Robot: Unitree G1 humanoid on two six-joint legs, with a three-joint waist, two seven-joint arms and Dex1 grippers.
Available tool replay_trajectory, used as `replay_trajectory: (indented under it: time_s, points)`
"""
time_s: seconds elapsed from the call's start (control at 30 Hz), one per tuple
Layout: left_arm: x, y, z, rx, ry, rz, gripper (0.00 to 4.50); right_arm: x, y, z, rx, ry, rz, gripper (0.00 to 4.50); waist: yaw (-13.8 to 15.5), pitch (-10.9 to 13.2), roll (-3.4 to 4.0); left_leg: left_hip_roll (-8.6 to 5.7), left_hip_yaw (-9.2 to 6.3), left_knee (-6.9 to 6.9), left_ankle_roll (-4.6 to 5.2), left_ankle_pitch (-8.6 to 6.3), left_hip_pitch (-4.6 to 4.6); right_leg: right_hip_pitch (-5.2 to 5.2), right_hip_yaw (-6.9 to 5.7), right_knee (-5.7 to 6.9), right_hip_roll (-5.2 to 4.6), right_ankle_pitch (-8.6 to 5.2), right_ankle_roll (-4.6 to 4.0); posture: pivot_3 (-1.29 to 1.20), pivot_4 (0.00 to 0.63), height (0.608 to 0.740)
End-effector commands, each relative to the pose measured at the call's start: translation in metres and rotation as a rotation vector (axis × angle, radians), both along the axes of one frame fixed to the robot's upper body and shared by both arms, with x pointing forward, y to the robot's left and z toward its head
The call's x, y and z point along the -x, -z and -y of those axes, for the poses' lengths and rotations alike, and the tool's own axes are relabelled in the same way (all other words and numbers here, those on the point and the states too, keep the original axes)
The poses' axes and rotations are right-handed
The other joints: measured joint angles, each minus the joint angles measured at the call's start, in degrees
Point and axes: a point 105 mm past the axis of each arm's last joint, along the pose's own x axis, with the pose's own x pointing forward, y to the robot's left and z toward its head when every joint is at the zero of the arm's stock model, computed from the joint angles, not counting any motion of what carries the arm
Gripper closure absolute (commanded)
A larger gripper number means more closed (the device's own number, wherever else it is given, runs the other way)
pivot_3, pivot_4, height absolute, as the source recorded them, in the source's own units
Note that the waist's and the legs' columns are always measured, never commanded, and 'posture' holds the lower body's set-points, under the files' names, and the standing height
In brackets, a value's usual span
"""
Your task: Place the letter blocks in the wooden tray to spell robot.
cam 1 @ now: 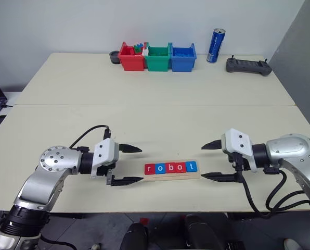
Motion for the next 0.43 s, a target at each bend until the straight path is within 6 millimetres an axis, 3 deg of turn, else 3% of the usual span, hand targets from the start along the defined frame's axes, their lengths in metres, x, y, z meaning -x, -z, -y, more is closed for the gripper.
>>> replay_trajectory:
  time_s: [0.03, 0.43]
  points:
    - [0.001, -0.014, 0.000, 0.000, 0.003, 0.053, 0.00, -0.003, -0.009, 0.003, -0.004, -0.016, 0.057, 0.03, 0.0, 0.0, 0.00, 0.00, 0.00, 0.00, 0.00, 0.00, 0.00, 0.00, 0.00, 0.00, 0.00, 0.00, 0.00, 0.00, 0.150, 0.740]
    - [0.002, -0.016, 0.000, 0.007, -0.002, 0.061, 0.00, -0.014, -0.004, 0.013, 0.040, 0.009, 0.066, 0.03, 0.0, 0.0, 0.00, 0.00, 0.01, 0.00, 0.00, 0.00, 0.00, 0.00, 0.01, 0.00, 0.00, 0.00, -0.01, 0.00, 0.150, 0.740]
